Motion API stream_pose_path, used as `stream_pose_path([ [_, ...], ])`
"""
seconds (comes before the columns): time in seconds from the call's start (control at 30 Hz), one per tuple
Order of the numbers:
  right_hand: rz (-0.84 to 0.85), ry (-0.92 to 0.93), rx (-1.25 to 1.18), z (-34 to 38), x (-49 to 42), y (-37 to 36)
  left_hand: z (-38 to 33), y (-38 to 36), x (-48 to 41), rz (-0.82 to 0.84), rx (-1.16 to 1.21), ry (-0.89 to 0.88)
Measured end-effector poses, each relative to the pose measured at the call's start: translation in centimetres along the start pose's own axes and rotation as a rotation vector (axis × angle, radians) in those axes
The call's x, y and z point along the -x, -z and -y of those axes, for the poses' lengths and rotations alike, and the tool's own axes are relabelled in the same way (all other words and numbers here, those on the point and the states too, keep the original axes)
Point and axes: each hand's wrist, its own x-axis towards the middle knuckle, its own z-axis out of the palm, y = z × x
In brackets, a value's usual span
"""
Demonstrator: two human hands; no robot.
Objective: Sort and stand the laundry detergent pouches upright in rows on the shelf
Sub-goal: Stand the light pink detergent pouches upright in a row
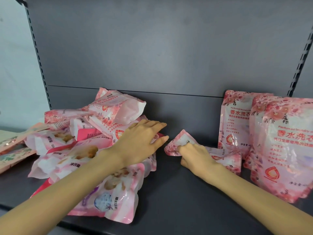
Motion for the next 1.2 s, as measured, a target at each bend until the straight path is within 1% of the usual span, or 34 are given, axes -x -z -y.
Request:
stream_pose_path([
  [0.1, -0.109, -0.038, 0.030, -0.3, 0.6, 0.0, 0.1, 0.1, 0.0, -0.009, 0.015, -0.002],
  [0.17, -0.191, -0.065, -0.015, -0.8, 0.8, 0.2, 0.2, 0.0, -0.1, -0.004, 0.014, -0.007],
  [0.27, -0.307, -0.077, -0.174, -1.8, 1.1, 0.2, 0.4, -0.3, -0.4, 0.006, 0.003, -0.009],
  [0.37, -0.390, -0.137, -0.352, -2.8, 1.8, 0.6, 0.6, -0.8, -1.0, 0.016, -0.009, -0.018],
  [0.47, -0.423, -0.177, -0.549, -3.6, 2.3, 1.5, 0.6, -1.0, -1.7, 0.030, 0.017, -0.021],
  [0.57, -0.469, -0.182, -0.671, -4.0, 2.7, 2.3, 0.3, -1.0, -2.4, 0.039, 0.060, -0.034],
  [0.73, -0.530, -0.123, -0.935, -3.6, 3.4, 3.0, 0.3, -1.5, -3.5, 0.015, 0.179, -0.024],
  [0.83, -0.532, -0.091, -1.096, -3.4, 3.8, 3.7, 0.6, -1.9, -4.0, -0.001, 0.303, -0.064],
  [0.93, -0.537, -0.071, -1.180, -3.3, 4.0, 4.2, 0.6, -1.4, -4.4, -0.084, 0.498, -0.058],
  [1.0, -0.563, -0.065, -1.226, -3.2, 4.0, 4.2, 0.5, -0.9, -4.4, -0.083, 0.599, -0.019],
  [1.1, -0.584, -0.071, -1.328, -3.4, 3.9, 4.4, 0.5, -1.0, -4.5, -0.045, 0.615, -0.016],
  [1.2, -0.549, -0.079, -1.367, -3.8, 3.9, 4.6, 0.4, -0.9, -4.4, -0.031, 0.645, 0.009],
])
